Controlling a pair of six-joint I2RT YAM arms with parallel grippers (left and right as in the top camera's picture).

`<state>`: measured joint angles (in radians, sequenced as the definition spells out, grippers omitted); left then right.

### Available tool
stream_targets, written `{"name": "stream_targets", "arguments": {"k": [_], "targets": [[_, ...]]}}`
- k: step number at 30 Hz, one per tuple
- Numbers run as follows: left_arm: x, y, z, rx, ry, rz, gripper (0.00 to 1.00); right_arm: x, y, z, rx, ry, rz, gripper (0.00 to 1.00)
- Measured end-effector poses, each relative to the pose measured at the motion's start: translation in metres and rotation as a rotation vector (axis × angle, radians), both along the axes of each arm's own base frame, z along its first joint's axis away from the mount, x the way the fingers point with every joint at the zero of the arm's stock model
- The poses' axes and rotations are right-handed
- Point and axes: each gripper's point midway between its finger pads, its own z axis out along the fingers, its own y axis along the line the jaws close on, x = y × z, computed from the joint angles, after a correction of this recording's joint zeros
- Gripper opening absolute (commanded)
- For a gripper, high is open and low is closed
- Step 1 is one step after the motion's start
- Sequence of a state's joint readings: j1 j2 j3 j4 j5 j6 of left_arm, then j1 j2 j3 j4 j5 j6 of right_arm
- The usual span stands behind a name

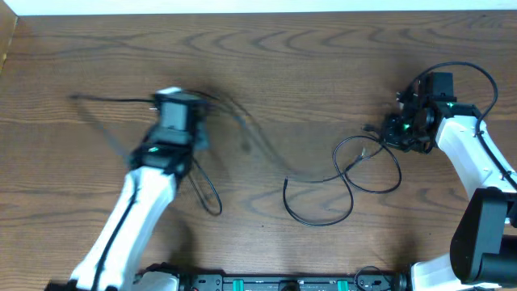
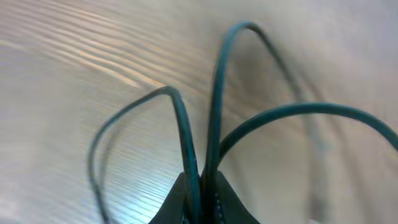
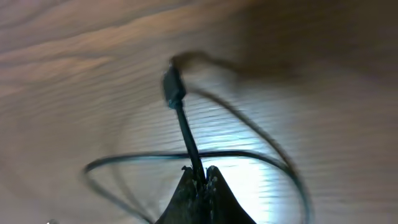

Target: Untangle cables

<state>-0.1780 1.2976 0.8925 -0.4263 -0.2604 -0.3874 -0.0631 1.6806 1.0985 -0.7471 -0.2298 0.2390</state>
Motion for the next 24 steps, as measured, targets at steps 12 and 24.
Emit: {"name": "stream_targets", "arguments": {"k": [12,24], "targets": [[-0.029,0.087,0.006,-0.206,-0.034,0.424,0.07,-0.007,-0.03,-0.008,-0.15,0.045,-0.136,0.01],[0.007,-0.007,-0.023,-0.535,0.061,0.092,0.07,-0.036,0.066,-0.006,0.268,0.015,0.292,0.09]]}}
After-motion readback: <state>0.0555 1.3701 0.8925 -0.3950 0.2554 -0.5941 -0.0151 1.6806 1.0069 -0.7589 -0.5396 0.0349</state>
